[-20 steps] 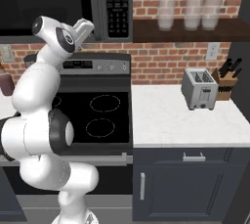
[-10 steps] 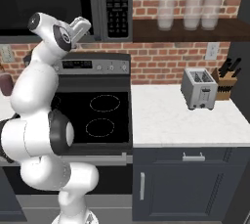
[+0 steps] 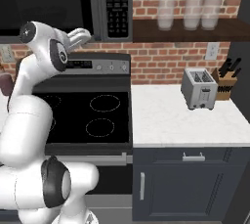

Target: Pick the bell pepper from the sink and place it in the bowl. Then pick the bowl and place it in the microwave. Then close the microwave door and press the start button.

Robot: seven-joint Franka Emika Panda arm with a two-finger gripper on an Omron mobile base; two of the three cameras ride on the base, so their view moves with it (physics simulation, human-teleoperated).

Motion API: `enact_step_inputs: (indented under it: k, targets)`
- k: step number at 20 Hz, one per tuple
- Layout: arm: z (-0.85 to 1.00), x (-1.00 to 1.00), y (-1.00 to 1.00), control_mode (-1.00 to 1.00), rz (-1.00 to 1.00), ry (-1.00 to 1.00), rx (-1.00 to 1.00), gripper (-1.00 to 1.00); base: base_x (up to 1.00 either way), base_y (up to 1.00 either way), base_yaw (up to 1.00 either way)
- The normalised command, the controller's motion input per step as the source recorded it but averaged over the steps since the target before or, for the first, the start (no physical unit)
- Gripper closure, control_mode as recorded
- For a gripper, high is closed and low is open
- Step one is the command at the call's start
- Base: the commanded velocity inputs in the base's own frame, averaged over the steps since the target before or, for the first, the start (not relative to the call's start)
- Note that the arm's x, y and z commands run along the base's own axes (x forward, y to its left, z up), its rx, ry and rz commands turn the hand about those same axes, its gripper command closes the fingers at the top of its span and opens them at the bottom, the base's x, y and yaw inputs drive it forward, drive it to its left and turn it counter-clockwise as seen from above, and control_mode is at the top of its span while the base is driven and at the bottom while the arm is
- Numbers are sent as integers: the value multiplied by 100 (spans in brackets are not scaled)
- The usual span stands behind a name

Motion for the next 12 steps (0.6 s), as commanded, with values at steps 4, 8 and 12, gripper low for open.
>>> enact_step_inputs:
  k: [4,8,12]
  targets:
    - [14,-36,-97,-100,0,-1,59,-100,0,0,0]
    - [14,-9,-84,-100,0,0,64,-100,0,0,0]
    - [-12,2,-38,-100,0,22,29,-100,0,0,0]
